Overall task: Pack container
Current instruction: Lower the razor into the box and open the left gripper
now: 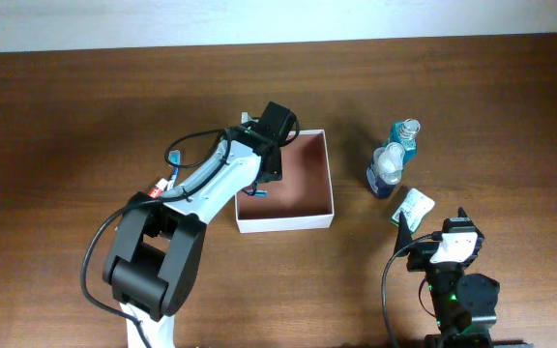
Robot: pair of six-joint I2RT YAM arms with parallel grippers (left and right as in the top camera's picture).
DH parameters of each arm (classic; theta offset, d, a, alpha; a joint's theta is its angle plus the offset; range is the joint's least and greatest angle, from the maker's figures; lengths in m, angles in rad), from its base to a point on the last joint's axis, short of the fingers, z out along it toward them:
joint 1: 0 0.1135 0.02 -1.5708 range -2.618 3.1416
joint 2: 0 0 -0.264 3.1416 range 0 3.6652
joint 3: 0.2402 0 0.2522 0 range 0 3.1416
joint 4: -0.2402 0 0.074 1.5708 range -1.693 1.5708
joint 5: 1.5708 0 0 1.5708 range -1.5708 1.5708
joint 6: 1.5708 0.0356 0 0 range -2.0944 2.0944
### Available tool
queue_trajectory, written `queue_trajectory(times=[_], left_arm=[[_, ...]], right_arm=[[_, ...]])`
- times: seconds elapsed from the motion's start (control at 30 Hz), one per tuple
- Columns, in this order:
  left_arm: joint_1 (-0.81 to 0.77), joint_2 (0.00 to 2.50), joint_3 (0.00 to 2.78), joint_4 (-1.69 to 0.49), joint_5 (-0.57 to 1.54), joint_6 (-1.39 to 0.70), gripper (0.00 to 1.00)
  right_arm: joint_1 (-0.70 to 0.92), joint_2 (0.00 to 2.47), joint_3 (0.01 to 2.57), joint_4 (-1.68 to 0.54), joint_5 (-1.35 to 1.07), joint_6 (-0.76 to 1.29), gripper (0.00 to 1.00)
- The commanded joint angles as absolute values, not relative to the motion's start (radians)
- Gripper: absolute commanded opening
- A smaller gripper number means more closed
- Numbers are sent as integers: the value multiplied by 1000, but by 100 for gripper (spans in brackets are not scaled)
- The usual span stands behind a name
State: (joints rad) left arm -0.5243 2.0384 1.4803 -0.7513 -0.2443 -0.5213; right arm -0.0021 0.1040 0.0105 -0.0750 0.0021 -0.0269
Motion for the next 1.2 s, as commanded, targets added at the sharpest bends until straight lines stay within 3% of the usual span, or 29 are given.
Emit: queue_trajectory(times=[0.0, 0.33, 0.43, 1.1, 1.17], left_arm=[[-527, 2048, 1485, -749, -260, -534, 3], [-527, 2048, 1485, -749, -260, -534, 2], [-527, 2048, 1485, -753, -260, -534, 11], [-527, 2048, 1485, -779, -293, -534, 13], [-527, 2048, 1485, -779, -293, -534, 18]], right_arm=[[-1, 104, 6, -82, 11, -30, 98], [-1, 104, 6, -82, 11, -30, 98], [-1, 104, 6, -82, 11, -30, 98], [-1, 104, 6, -82, 11, -30, 98], [-1, 104, 6, -82, 11, -30, 98]])
